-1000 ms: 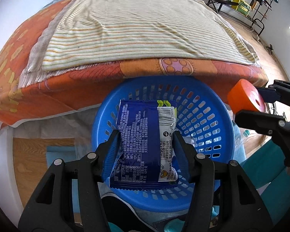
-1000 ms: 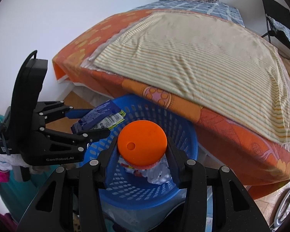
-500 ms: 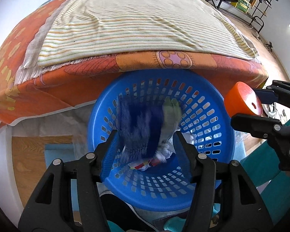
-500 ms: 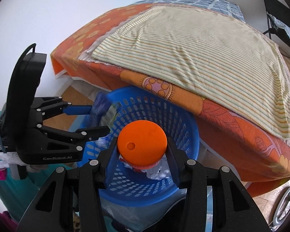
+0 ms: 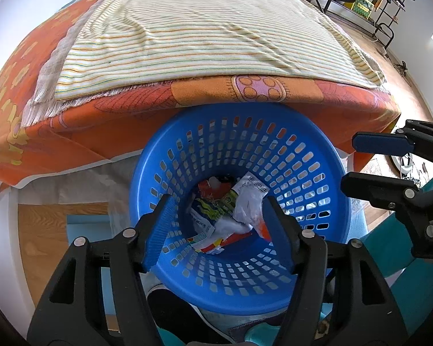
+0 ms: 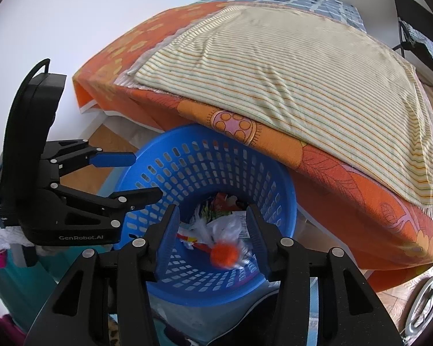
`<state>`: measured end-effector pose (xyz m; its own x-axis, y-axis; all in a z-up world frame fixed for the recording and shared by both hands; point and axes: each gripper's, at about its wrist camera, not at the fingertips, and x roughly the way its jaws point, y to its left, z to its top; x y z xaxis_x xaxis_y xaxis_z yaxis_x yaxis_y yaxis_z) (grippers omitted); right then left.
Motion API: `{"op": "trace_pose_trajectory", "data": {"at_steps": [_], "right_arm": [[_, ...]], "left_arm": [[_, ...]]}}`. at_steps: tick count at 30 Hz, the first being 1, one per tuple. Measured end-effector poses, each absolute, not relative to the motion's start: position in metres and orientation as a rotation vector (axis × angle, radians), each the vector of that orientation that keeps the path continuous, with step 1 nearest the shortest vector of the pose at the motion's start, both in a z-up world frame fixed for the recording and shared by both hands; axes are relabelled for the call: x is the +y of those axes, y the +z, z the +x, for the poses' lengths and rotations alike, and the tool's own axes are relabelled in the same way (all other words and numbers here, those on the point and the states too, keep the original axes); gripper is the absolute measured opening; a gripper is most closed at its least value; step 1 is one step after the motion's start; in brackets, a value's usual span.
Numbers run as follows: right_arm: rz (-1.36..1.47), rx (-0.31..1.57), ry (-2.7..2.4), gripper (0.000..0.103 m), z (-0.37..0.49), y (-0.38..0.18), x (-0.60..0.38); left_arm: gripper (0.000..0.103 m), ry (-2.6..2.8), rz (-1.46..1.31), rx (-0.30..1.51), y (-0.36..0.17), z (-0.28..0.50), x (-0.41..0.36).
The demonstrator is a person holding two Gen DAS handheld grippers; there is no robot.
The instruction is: Collect trash
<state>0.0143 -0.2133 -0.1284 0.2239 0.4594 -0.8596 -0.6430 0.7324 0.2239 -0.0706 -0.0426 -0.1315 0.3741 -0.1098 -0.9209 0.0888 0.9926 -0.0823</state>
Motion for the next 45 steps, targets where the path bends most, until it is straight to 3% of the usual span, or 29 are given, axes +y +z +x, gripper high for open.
{"op": "trace_pose_trajectory", "data": {"at_steps": [22, 26, 37, 45], "right_arm": [[-0.200, 1.025, 0.689, 0.059, 0.019, -0.109, -0.219], [-0.195, 0.989, 0.676, 0.062, 0.023, -0.099, -0.220], [-0.127, 0.878, 0.642, 0.066, 0.043, -0.060, -0.229], [-0.095, 0.782, 0.630, 0.069, 0.060, -0.029, -0.233]], "left_arm": [[0.066, -0.091, -0.066, 1.149, -0.114, -0.063, -0.033], [0.072, -0.085, -0.077, 1.125, -0.105, -0.059, -0.031], [0.072, -0.057, -0.118, 1.000, -0.055, -0.036, -0.023], [0.078, -0.039, -0.150, 0.877, -0.011, -0.022, -0.016]]}}
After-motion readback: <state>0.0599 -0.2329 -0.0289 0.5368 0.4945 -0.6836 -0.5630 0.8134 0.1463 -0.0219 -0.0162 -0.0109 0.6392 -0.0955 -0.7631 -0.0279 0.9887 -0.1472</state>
